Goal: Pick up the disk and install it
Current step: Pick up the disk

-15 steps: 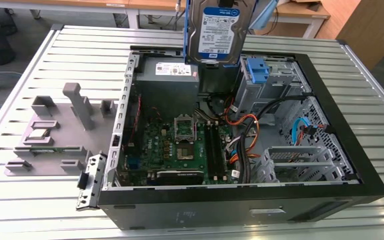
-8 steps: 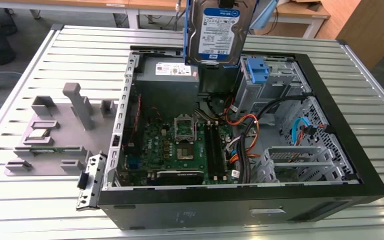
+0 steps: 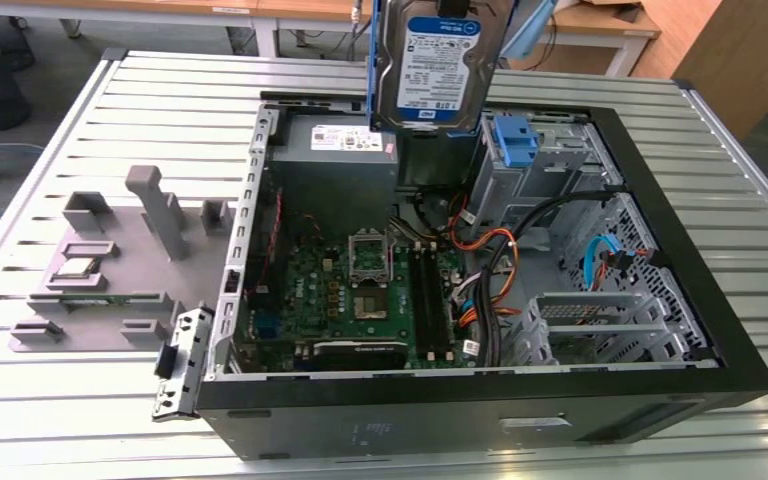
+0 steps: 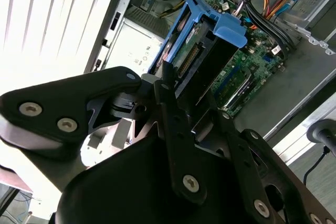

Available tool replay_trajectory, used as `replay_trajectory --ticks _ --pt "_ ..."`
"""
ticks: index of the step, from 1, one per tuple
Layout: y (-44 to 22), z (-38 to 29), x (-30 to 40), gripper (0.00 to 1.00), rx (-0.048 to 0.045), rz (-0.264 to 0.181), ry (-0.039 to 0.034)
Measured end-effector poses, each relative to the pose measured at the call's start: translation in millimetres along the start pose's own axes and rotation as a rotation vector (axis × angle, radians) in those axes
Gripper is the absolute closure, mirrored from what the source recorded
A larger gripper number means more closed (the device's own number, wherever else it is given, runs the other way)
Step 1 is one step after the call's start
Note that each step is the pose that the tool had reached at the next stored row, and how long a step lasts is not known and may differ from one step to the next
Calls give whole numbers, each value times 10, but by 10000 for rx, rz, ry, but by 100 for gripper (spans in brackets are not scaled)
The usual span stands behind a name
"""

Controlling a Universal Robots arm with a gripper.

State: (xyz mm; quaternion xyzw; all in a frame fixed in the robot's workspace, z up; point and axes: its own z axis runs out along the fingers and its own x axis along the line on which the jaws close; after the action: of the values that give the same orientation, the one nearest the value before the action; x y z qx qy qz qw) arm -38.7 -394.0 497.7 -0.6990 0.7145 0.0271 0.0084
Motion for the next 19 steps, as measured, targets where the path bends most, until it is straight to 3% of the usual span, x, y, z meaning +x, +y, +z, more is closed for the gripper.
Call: replay_trajectory --ticks 19 --pt "-11 -4 67 65 0 0 0"
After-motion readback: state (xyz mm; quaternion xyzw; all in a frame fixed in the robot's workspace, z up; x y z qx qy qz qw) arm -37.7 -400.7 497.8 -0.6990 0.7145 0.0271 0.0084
